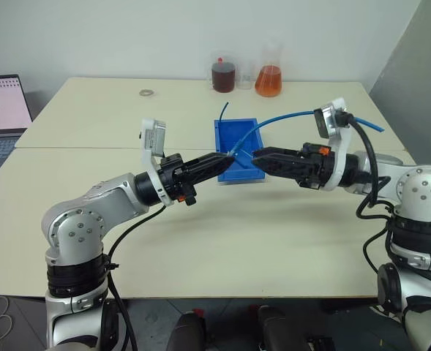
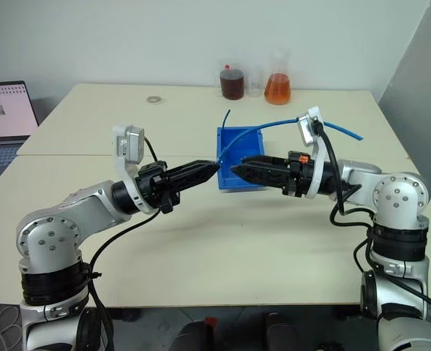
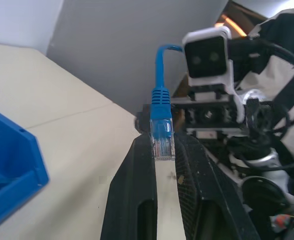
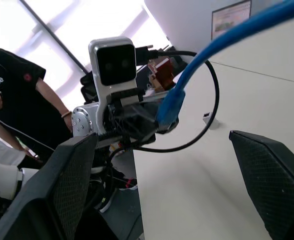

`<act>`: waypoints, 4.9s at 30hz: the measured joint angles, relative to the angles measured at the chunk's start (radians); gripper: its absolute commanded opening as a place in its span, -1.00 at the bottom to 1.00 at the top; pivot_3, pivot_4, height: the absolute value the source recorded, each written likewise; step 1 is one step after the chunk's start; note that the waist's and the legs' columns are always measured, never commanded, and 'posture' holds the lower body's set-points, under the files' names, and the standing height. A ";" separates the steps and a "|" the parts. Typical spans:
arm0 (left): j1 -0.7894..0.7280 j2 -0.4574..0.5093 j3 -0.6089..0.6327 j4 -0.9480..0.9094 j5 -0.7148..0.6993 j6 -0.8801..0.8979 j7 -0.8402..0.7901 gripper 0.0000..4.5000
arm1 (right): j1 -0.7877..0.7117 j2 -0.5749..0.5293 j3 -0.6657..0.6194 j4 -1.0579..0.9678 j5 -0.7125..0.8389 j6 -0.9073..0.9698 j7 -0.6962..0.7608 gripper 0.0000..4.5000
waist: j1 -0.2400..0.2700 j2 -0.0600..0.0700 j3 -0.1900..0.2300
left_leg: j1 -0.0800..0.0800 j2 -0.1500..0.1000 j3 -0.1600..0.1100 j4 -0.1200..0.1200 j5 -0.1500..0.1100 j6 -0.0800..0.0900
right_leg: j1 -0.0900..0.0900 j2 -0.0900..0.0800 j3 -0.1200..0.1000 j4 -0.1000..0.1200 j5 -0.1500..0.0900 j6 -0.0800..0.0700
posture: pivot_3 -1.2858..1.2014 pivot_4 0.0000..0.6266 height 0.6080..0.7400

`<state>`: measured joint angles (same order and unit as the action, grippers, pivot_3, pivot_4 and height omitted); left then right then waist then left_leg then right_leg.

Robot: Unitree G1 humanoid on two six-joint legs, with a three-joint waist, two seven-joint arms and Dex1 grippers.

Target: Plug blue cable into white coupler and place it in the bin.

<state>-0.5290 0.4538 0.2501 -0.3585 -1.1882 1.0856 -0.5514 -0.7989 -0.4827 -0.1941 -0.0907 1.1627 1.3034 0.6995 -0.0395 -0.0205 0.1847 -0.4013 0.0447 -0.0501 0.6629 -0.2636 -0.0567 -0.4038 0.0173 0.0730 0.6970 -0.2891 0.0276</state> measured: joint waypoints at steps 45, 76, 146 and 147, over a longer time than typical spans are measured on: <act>0.078 0.016 -0.075 -0.040 -0.068 -0.071 0.019 -0.02 | -0.056 0.005 0.061 0.087 -0.004 0.016 0.100 -0.92 | 0.003 0.000 0.000 | -0.001 0.000 0.000 -0.001 0.000 0.000 | -0.001 0.000 0.000 -0.002 0.000 0.000 | 0.03 -0.52 1.00; 0.505 -0.265 -0.075 0.014 0.967 -0.482 0.867 0.99 | -0.195 -0.007 0.227 0.287 -0.267 -0.142 0.375 -0.92 | 0.011 0.001 0.001 | -0.004 0.000 -0.001 -0.002 0.000 0.000 | -0.001 -0.001 -0.001 -0.009 0.000 0.000 | 0.03 -0.52 1.00; 0.357 0.268 -0.070 0.091 0.719 -0.568 -0.207 -0.66 | -0.155 -0.117 0.185 0.200 -0.290 -0.124 0.348 -0.92 | 0.007 0.004 0.004 | -0.005 -0.001 0.000 -0.004 0.000 -0.001 | -0.002 -0.003 -0.002 -0.011 0.000 -0.001 | 0.03 -0.52 1.00; 0.376 0.290 -0.115 0.078 0.710 -0.583 -0.282 -0.66 | -0.156 -0.117 0.192 0.199 -0.298 -0.132 0.351 -0.92 | 0.007 0.004 0.004 | -0.006 -0.001 0.000 -0.005 0.000 -0.001 | -0.002 -0.003 -0.003 -0.013 0.000 -0.001 | 0.03 -0.52 1.00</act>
<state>-0.1530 0.7438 0.1347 -0.2809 -0.4784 0.5030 -0.8333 -0.9551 -0.5995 -0.0026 0.1087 0.8650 1.1712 1.0501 -0.0326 -0.0162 0.1884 -0.4069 0.0439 -0.0502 0.6584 -0.2638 -0.0575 -0.4055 0.0147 0.0703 0.6843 -0.2891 0.0271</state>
